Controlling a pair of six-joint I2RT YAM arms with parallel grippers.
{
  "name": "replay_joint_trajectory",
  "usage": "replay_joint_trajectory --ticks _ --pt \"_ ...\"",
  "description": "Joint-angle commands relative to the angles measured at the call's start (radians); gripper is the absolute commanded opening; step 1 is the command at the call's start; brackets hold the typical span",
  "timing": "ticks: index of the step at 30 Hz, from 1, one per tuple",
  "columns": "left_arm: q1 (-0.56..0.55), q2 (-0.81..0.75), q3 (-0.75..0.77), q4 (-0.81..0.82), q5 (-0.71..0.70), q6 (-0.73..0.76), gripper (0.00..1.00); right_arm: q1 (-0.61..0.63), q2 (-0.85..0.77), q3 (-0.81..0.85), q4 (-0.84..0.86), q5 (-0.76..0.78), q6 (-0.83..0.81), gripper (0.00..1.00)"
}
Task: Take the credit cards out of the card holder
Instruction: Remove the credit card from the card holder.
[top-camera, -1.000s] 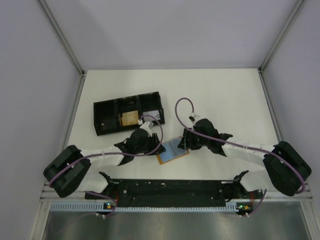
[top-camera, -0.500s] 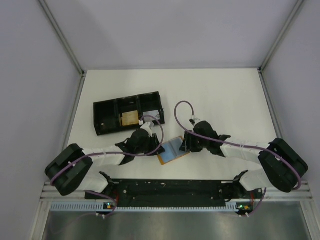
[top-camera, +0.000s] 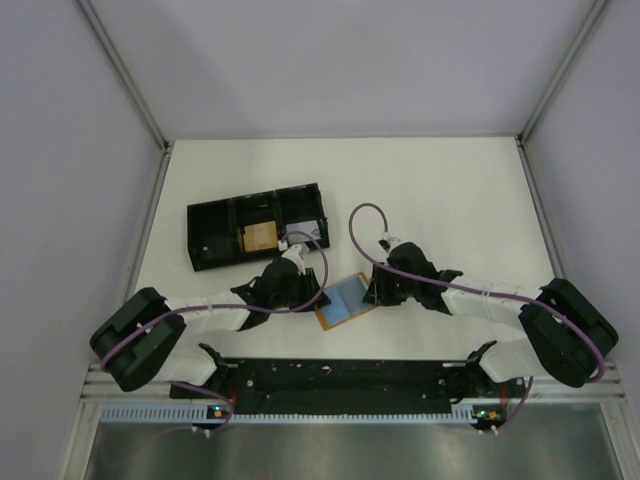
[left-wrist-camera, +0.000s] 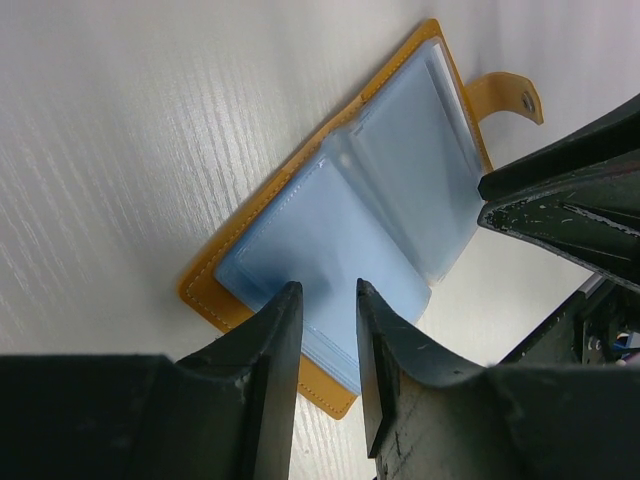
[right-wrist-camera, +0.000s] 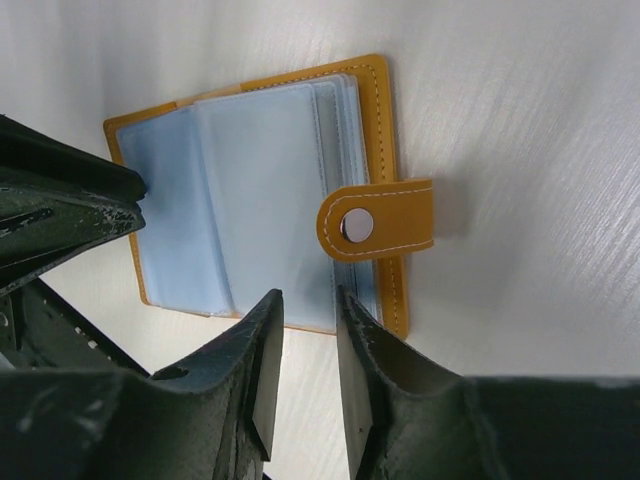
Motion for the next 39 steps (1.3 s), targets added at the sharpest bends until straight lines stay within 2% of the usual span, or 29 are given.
replay_joint_trajectory --ticks 1,5,7,16,19,25,27,31,32,34,39 --pt "-0.012 0.017 0.011 -0.009 0.001 0.007 0.33 0.01 -0.017 0.013 0.031 -0.043 -0.01 0.25" --pt "-0.016 0.016 0.013 -0.013 -0.001 0.005 0.33 0.013 -0.024 0.012 0.052 -0.069 -0.001 0.13" --pt "-0.016 0.016 0.013 -0.011 -0.004 0.005 0.33 0.01 -0.031 0.016 0.058 -0.085 0.001 0.1" --pt "-0.018 -0.018 -0.024 0.035 -0.013 -0.033 0.33 0.041 0.012 0.036 0.218 -0.237 0.024 0.11" --pt "-0.018 -0.103 -0.061 0.047 -0.057 -0.055 0.33 0.074 0.058 0.071 0.223 -0.252 0.021 0.11" --pt "-0.018 -0.306 -0.102 -0.032 -0.194 -0.056 0.33 0.131 0.109 0.121 0.192 -0.252 -0.016 0.12" --pt "-0.019 -0.358 -0.119 -0.036 -0.206 -0.065 0.33 0.14 0.109 0.142 0.151 -0.249 -0.045 0.2" --pt "-0.019 -0.432 -0.128 -0.045 -0.226 -0.073 0.34 0.177 0.138 0.197 0.063 -0.269 -0.113 0.53" --pt "-0.019 -0.443 -0.125 -0.045 -0.225 -0.073 0.34 0.185 0.147 0.206 0.051 -0.273 -0.12 0.59" --pt "-0.019 -0.452 -0.115 -0.049 -0.217 -0.073 0.34 0.194 0.163 0.219 0.037 -0.289 -0.143 0.67" --pt "-0.021 -0.492 -0.109 -0.074 -0.228 -0.076 0.34 0.21 0.215 0.245 0.042 -0.344 -0.148 0.69"
